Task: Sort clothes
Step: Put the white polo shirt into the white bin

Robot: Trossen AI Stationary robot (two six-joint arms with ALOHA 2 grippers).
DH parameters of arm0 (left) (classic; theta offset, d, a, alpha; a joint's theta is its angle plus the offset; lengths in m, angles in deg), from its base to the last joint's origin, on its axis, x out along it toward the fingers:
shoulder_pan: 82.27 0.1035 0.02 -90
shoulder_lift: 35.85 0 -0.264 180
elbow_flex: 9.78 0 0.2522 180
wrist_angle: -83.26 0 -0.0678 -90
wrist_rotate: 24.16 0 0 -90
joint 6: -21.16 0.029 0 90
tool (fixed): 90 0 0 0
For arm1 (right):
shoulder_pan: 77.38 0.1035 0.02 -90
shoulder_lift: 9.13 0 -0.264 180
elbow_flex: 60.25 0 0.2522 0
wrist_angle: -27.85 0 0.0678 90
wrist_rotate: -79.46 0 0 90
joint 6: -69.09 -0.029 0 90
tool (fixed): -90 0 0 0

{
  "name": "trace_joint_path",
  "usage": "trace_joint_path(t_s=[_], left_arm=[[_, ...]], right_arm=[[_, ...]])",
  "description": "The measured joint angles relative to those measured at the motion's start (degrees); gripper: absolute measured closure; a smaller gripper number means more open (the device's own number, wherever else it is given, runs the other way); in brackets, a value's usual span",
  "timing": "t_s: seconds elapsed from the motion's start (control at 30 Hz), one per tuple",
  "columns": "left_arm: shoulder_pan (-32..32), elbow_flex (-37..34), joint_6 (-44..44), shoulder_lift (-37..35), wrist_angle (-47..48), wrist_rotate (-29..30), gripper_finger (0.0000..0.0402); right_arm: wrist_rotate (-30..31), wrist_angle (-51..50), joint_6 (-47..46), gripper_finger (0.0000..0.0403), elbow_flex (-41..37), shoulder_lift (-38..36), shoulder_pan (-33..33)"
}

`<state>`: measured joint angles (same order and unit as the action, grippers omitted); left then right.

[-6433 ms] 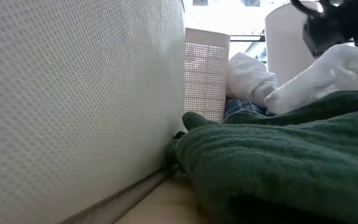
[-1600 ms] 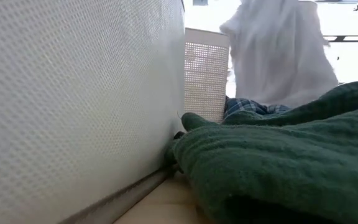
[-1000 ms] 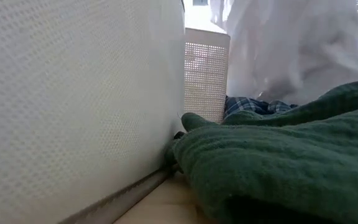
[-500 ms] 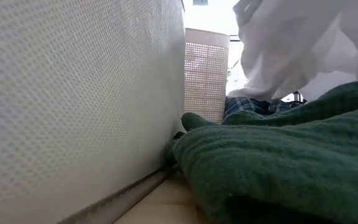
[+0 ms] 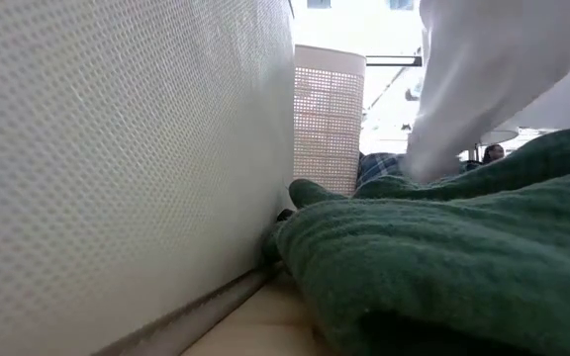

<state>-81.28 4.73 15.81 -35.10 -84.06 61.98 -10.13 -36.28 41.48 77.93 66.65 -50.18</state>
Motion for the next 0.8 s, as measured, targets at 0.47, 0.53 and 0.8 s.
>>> trace_joint_path(t_s=[0.47, 0.53, 0.8], left_arm=[[0.0, 0.0, 0.0, 0.0, 0.0, 0.0, 0.0401], [0.0, 0.0, 0.0, 0.0, 0.0, 0.0, 0.0401], [0.0, 0.0, 0.0, 0.0, 0.0, 0.0, 0.0401]], right_arm=[[26.2, 68.6, 51.9, 0.0403, 0.0, 8.5, -10.1], [26.0, 74.4, 54.6, 0.0403, 0.0, 8.9, -10.8], [22.2, 72.9, 49.4, 0.0403, 0.0, 9.7, -15.1]])
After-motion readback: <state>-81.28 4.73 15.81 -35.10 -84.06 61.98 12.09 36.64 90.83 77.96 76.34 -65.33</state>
